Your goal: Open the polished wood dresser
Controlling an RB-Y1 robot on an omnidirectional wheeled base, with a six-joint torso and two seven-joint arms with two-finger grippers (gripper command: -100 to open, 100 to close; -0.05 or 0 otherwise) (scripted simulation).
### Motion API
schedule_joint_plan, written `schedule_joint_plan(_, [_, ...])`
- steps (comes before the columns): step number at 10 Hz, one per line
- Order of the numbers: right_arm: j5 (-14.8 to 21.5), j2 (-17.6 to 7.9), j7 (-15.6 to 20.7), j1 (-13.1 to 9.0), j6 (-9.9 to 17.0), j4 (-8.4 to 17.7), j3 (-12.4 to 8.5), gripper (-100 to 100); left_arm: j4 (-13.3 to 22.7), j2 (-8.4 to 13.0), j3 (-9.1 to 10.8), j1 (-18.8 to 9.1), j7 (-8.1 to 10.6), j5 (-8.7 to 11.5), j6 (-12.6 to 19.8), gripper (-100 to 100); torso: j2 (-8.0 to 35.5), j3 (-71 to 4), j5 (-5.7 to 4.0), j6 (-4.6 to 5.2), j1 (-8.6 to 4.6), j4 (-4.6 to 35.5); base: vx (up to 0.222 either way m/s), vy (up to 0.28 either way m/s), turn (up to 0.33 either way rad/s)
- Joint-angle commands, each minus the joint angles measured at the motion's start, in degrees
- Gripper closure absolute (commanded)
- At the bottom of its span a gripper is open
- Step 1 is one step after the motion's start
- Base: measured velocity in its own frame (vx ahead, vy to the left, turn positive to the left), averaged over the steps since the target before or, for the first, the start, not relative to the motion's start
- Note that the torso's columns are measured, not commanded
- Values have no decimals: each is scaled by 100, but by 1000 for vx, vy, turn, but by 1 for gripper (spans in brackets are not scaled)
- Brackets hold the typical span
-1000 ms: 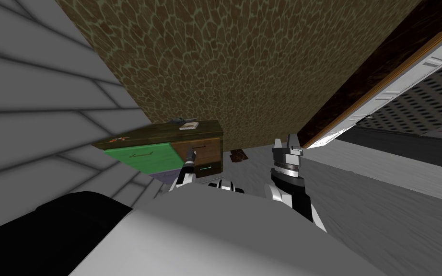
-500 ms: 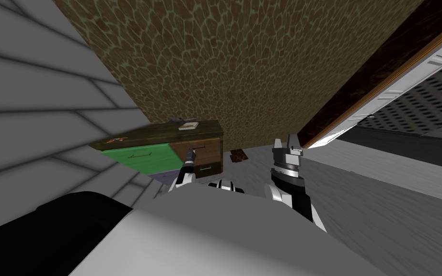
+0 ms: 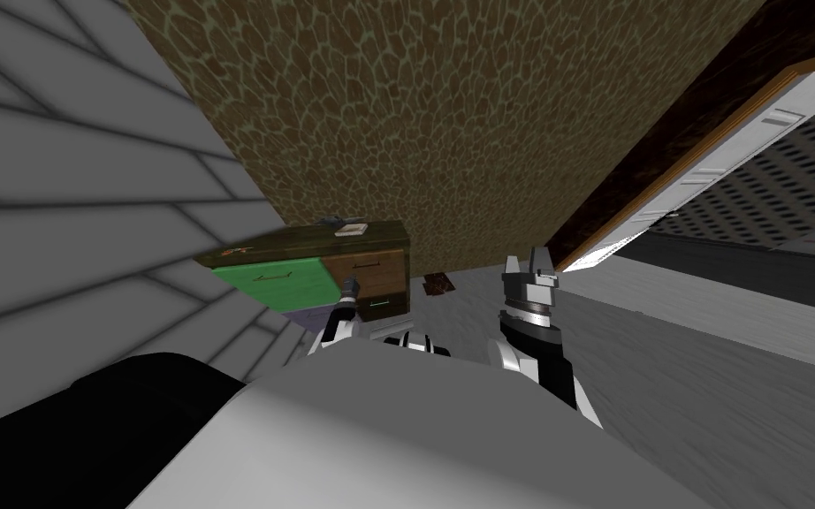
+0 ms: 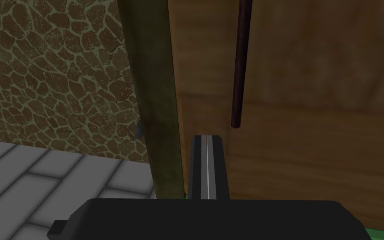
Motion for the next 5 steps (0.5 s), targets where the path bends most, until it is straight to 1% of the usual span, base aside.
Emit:
schedule_joint_plan(1, [0,-1,0,1,0,0,-1,0,3,222,-1,2,2,1,5,-100,-32,-17,4,0,15,-7,-17,-7,-2])
schedule_joint_plan(3, [0,-1,0,3,-1,-1,-1,0,24,513,0,-6,2,-1,6,-100,-38,-24,4,0,11,-11,11,4,0])
schedule_joint_plan(5, [0,-1,0,3,-1,-1,-1,0,50,735,0,-17,2,-2,8,-100,-8,-4,1,0,1,-2,25,9,-1])
